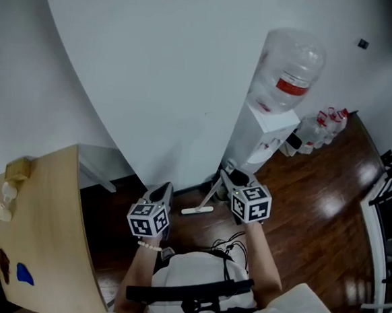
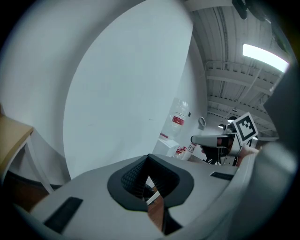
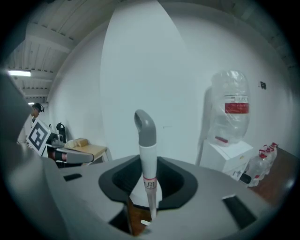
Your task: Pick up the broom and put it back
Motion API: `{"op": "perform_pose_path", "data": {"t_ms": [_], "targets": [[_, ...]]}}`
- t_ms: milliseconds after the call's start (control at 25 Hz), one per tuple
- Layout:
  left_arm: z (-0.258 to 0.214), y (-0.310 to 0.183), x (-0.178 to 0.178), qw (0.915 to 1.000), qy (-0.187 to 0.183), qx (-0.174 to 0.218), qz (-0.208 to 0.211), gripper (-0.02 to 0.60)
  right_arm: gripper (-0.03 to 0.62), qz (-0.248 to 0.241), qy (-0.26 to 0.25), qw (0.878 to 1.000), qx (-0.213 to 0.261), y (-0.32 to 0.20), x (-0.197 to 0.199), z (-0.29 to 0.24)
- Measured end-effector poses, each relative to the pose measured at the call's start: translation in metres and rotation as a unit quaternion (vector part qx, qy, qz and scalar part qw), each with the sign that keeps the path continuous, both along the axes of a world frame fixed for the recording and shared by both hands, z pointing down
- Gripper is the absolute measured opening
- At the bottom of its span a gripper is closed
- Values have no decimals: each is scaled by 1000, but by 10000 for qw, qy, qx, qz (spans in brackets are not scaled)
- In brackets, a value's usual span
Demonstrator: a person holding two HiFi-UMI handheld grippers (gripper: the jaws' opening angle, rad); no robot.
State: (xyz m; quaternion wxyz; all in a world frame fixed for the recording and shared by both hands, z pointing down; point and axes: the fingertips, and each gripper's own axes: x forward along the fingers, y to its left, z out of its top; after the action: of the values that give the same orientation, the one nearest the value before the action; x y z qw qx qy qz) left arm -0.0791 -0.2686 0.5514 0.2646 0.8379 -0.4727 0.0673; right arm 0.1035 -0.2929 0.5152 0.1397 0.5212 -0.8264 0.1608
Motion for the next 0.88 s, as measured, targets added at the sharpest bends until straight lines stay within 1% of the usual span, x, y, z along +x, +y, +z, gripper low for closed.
{"op": "perform_pose_path", "data": {"t_ms": [160,320,600,880], "targets": [[-29,-9,4,9991,-174,385,78,-6,120,76,-81,9996,245,-4,0,-38],[-51,-13,8,9974,-277,649,117,-6,120,161,-4,9991,401,-1,1,-52],[-63,-18,11,9973,-183,711,95,-6,120,235,85,9987,449,0,6,-53],[-66,-19,10,9970,-210,738,124,-6,120,326,43,9984,456,1,16,-54]]}}
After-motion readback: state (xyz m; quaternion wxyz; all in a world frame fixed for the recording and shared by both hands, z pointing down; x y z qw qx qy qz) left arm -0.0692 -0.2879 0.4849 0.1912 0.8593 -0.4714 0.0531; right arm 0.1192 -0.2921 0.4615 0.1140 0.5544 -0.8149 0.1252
